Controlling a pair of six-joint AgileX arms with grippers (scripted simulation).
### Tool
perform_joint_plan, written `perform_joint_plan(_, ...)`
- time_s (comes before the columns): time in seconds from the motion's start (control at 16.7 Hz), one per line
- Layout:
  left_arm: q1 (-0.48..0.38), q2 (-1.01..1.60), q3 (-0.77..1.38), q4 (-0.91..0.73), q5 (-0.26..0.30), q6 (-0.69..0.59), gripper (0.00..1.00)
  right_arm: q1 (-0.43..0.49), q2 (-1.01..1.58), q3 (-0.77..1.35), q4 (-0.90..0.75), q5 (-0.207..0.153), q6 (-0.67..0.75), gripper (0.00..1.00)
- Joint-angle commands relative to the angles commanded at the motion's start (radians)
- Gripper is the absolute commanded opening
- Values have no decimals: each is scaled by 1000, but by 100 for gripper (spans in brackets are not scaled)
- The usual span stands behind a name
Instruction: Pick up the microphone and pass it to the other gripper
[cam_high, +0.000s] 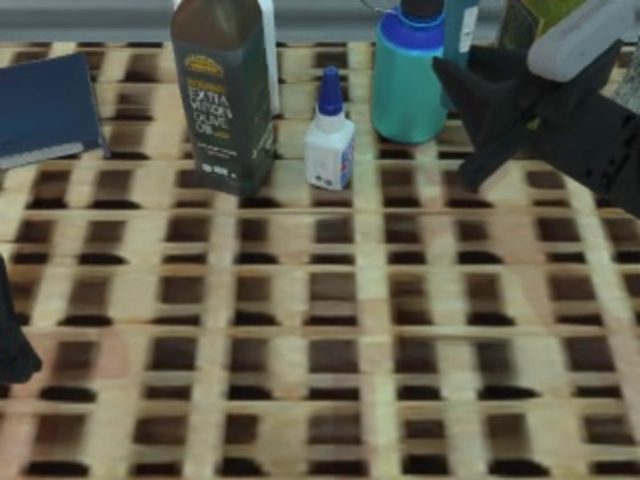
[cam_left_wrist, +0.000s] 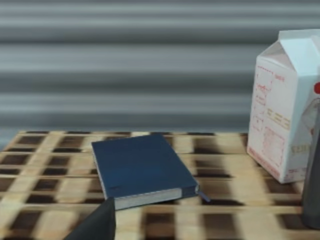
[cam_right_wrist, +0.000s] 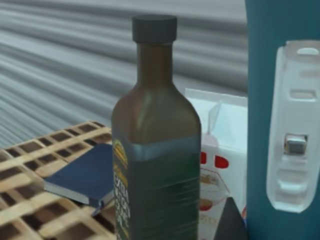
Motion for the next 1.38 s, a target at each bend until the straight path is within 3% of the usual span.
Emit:
perform_joint_plan(0.48, 0, 0, 0, 0, 0, 0, 100, 234, 75, 16, 176, 230, 13, 0)
perform_joint_plan(1.2, -1, 2, 1, 1, 1, 0, 100, 244, 78, 17, 185, 240, 14, 0)
perform_joint_plan(1.38, -23, 67, 55, 34, 54, 8, 100, 244, 78, 17, 185, 240, 14, 0)
